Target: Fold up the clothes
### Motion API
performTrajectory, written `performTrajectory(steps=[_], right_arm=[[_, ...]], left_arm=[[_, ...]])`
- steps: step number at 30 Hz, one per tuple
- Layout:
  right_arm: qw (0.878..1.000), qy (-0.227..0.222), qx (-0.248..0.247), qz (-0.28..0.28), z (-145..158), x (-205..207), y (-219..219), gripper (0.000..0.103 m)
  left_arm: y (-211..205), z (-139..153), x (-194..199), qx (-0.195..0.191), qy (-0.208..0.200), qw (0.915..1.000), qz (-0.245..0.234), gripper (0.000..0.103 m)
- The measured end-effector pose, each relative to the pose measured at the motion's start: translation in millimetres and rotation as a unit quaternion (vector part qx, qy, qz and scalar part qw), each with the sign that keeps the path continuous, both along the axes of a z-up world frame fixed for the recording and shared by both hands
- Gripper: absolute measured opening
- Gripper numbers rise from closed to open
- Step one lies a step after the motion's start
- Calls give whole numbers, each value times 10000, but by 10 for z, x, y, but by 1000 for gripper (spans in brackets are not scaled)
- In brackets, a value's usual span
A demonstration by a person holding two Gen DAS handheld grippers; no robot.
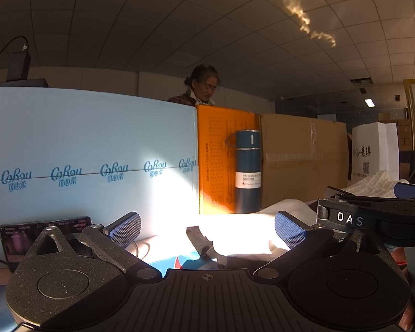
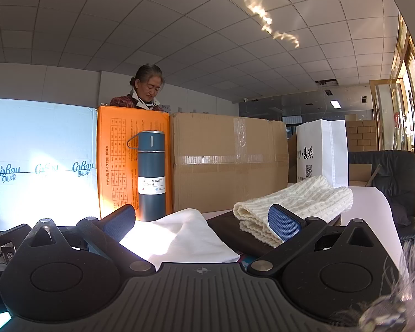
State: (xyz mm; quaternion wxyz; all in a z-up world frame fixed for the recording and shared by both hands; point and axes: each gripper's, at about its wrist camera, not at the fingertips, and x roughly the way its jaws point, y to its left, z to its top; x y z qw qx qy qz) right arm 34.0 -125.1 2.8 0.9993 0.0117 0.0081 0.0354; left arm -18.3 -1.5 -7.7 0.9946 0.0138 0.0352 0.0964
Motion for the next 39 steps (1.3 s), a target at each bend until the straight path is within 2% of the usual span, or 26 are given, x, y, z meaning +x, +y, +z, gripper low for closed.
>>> performTrajectory(steps=[39], right_arm=[[10000, 17, 85, 50, 8, 5, -20, 103]], left_arm=[[6, -4, 24, 1, 6, 10000, -5, 103]])
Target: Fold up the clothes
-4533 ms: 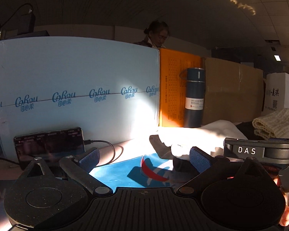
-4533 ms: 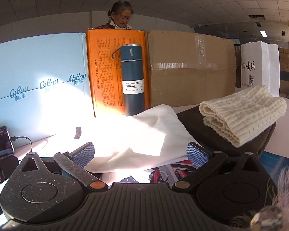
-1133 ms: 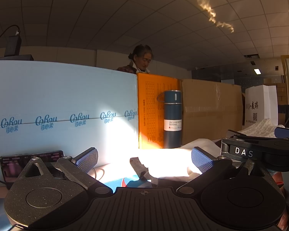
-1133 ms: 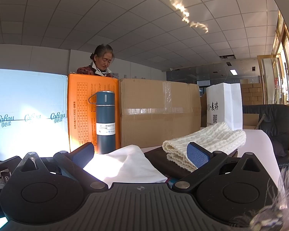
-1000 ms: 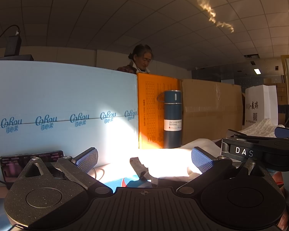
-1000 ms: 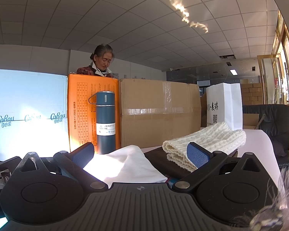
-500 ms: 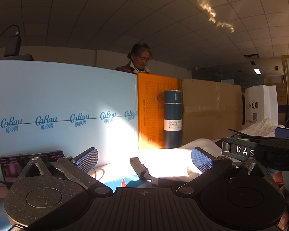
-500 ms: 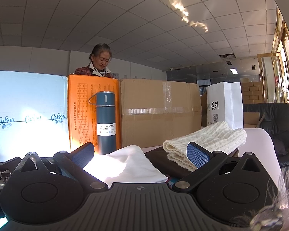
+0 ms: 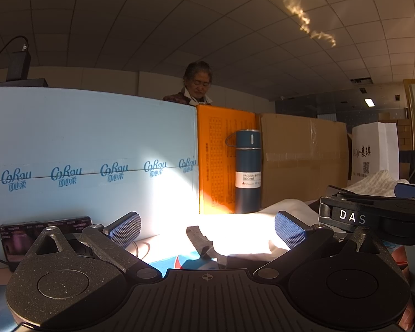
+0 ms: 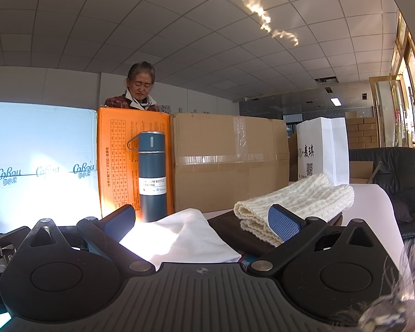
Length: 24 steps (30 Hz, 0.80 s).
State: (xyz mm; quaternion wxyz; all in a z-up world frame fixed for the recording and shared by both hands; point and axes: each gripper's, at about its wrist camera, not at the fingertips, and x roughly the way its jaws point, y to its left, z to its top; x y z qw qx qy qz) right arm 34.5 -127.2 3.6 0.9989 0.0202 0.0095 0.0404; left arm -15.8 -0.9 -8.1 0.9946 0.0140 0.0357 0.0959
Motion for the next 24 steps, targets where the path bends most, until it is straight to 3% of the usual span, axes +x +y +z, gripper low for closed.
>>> performTrajectory(steps=[24], right_arm=[[9999, 59, 48, 77, -2, 19, -12, 103]], left_arm=[[-17, 1, 1, 24, -10, 10000, 9, 103]])
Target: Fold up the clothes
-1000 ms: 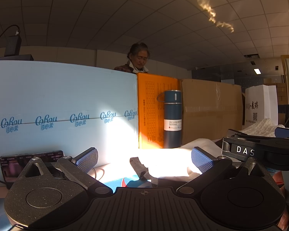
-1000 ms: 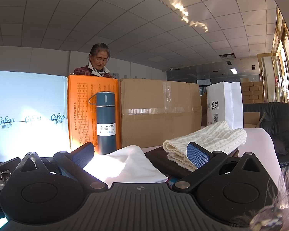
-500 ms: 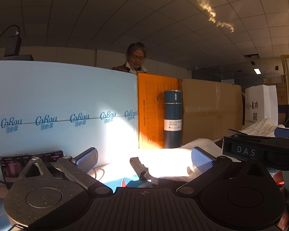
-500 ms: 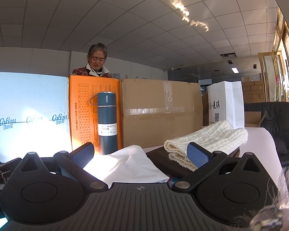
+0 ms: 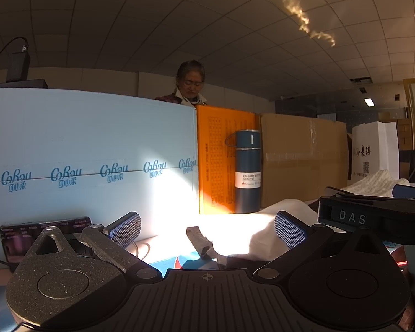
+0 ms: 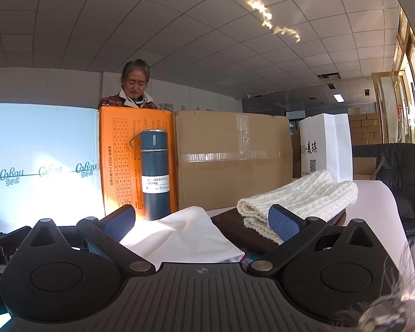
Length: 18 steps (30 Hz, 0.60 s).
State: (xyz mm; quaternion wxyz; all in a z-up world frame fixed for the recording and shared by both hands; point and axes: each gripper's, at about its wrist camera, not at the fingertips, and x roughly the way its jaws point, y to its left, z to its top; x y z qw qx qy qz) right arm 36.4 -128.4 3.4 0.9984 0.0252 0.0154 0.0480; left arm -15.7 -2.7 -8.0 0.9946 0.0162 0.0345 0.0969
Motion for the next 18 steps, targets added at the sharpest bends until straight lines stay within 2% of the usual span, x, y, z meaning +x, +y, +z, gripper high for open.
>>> performTrajectory(steps=[18], right_arm=[[10000, 20, 14, 23, 3, 1, -5, 103]], left_arm=[[-20, 2, -13, 73, 24, 10000, -25, 103]])
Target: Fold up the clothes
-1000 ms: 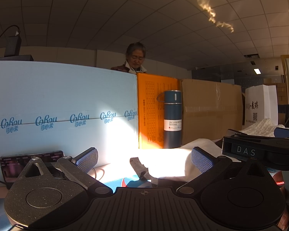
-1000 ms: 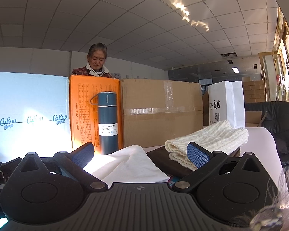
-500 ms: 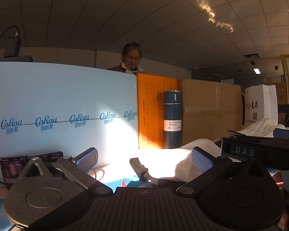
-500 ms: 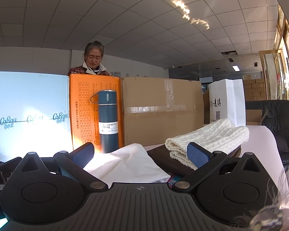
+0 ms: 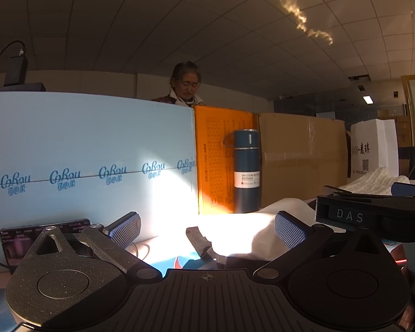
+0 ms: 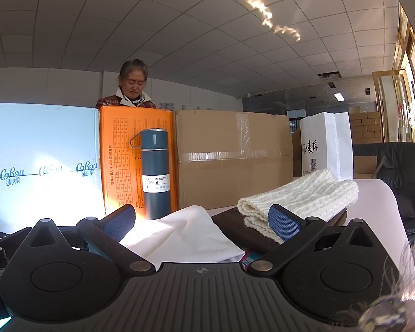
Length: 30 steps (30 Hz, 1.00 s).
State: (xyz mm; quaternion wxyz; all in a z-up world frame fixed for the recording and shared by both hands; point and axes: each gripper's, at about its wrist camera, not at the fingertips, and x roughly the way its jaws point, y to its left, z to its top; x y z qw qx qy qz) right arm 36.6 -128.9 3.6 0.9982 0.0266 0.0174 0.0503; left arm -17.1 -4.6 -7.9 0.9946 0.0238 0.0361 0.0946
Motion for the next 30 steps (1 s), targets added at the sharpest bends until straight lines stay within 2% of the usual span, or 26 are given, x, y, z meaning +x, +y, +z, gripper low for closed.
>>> performTrajectory(steps=[30], right_arm=[[10000, 42, 20, 7, 0, 15, -19, 103]], left_arm=[[-21, 4, -4, 58, 24, 9999, -113, 103]])
